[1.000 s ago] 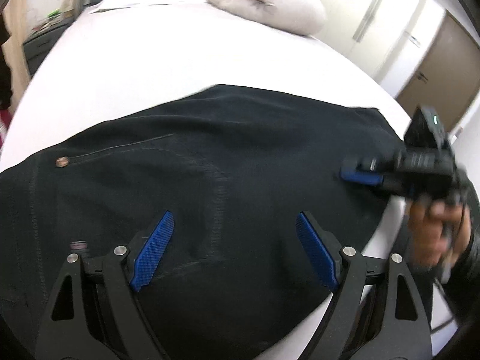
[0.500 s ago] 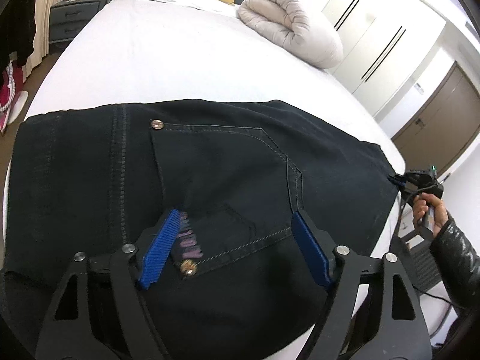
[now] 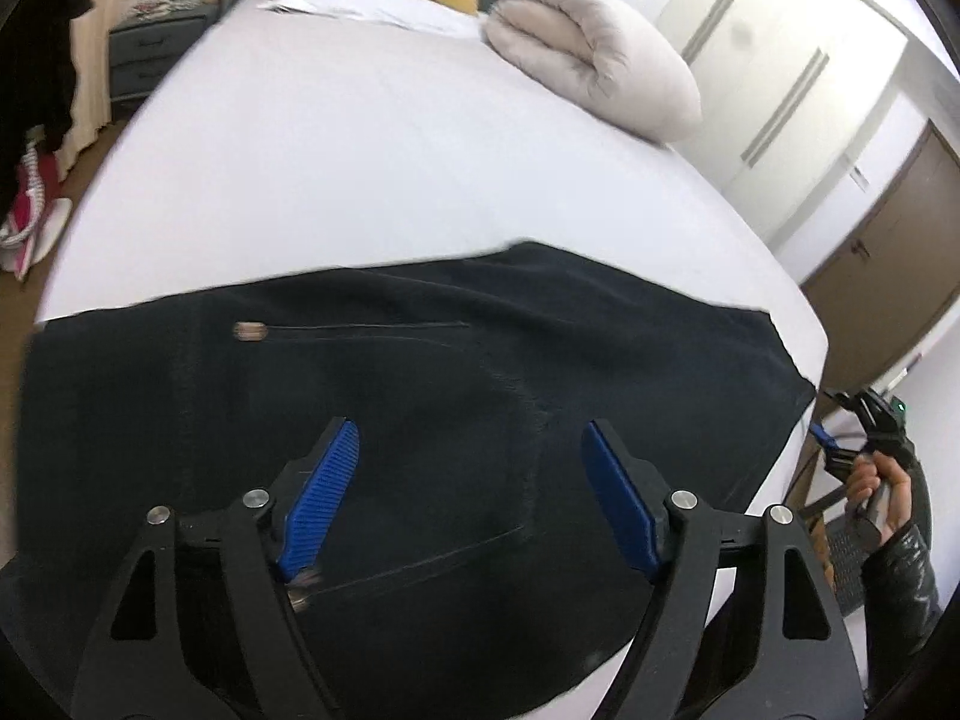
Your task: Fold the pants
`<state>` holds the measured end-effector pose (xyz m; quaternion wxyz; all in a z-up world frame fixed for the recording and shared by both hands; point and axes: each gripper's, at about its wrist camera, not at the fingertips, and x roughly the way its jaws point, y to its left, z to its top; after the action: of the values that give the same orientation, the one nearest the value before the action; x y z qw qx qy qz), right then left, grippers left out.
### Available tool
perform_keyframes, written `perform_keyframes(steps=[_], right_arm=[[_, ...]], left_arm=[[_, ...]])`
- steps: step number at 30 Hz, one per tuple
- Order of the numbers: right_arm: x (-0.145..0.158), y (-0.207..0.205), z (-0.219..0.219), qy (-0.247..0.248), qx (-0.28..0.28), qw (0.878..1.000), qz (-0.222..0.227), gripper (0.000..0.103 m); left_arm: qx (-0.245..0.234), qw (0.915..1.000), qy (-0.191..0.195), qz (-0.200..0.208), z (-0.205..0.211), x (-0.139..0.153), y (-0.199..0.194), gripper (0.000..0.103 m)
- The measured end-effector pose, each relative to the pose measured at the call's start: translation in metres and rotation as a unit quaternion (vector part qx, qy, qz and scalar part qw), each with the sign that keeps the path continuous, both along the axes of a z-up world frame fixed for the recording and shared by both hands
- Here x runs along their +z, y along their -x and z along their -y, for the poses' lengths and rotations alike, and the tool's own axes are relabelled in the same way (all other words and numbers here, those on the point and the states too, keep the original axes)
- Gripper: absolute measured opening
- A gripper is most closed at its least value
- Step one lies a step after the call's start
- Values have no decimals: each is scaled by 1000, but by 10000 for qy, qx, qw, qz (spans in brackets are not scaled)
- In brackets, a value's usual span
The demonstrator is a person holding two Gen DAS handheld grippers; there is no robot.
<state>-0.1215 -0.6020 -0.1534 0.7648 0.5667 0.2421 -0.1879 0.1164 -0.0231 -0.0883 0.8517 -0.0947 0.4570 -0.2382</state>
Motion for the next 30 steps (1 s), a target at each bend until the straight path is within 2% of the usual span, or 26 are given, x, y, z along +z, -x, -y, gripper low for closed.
perform_keyframes(steps=[2, 4, 9, 14, 20, 23, 26, 29, 30], right_arm=[[-8, -8, 4, -157, -58, 9998, 61, 62], [-11, 0, 5, -262, -156, 9994, 144, 64], [-9, -13, 17, -285, -209, 9987, 367, 71], [-2, -39, 22, -257, -13, 9985, 480, 71], [-9, -53, 33, -431, -106, 9973, 582, 67], [-6, -60, 36, -339, -19, 9982, 492, 62], [-7, -67, 38, -298, 53, 9987, 405, 50], [-13, -70, 42, -391, 22, 9986, 345, 35], [-16, -70, 44, -445, -9, 9985, 313, 25]], left_arm=[[-163, 9993, -231, -260, 22, -15, -9, 76], [-197, 9978, -393, -491, 33, -33, -15, 76], [-237, 9975, -544, -394, 39, -37, -14, 76], [-157, 9979, -462, -432, 40, -39, -15, 76], [-140, 9982, -351, -466, 21, -39, -11, 76], [-124, 9983, -317, -471, 17, -41, -11, 76], [-130, 9983, -313, -464, 16, -42, -11, 76], [-124, 9984, -271, -476, 14, -44, -10, 76], [-127, 9984, -256, -478, 11, -45, -9, 76]])
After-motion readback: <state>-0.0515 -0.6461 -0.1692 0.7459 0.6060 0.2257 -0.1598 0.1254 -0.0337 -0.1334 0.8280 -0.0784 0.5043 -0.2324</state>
